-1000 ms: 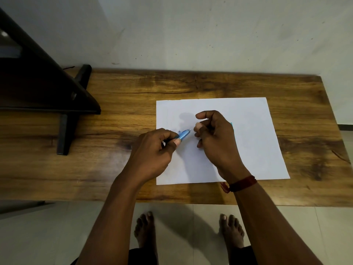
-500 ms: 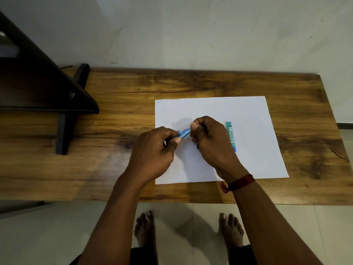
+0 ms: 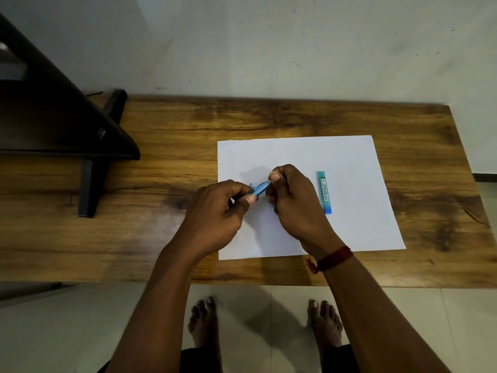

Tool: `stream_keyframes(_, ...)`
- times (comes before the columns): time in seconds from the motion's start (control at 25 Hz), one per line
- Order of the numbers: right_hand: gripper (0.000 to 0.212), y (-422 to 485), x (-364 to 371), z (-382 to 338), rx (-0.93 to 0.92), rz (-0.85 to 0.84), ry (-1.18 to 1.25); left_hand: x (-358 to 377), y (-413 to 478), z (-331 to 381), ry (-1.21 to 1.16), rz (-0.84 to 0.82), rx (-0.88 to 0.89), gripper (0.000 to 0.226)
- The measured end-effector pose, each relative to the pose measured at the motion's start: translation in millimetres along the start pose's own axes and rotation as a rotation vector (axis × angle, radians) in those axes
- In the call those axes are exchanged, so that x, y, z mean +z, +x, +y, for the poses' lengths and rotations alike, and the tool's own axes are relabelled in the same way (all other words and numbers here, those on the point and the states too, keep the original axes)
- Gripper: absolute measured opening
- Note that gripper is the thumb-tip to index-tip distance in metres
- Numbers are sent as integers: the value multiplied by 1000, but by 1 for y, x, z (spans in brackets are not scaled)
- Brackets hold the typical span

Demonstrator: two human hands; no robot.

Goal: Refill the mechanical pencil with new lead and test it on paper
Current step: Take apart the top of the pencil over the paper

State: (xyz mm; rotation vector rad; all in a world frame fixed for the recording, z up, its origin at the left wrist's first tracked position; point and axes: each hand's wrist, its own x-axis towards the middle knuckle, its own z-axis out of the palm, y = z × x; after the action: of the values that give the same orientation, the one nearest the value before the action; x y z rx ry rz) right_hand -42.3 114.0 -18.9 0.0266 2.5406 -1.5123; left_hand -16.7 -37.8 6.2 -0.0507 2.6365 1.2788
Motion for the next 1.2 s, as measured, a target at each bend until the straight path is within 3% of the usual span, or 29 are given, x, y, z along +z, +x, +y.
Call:
stream_keyframes(0.32, 15, 2, -5, -5, 59, 33, 180, -2, -1, -1, -27, 11, 3, 18)
stream_keyframes(0.6, 22, 1, -4, -3, 18, 24, 39, -1, -1, -1, -18, 23, 4, 17)
stream_keyframes(1.0, 8, -4, 2, -5, -40, 50, -71, 1, -1, -2, -20, -2, -9, 19)
stream_keyframes(1.2, 11, 0, -7, -7, 52, 94, -60, -2, -1, -7, -33, 8, -46, 20)
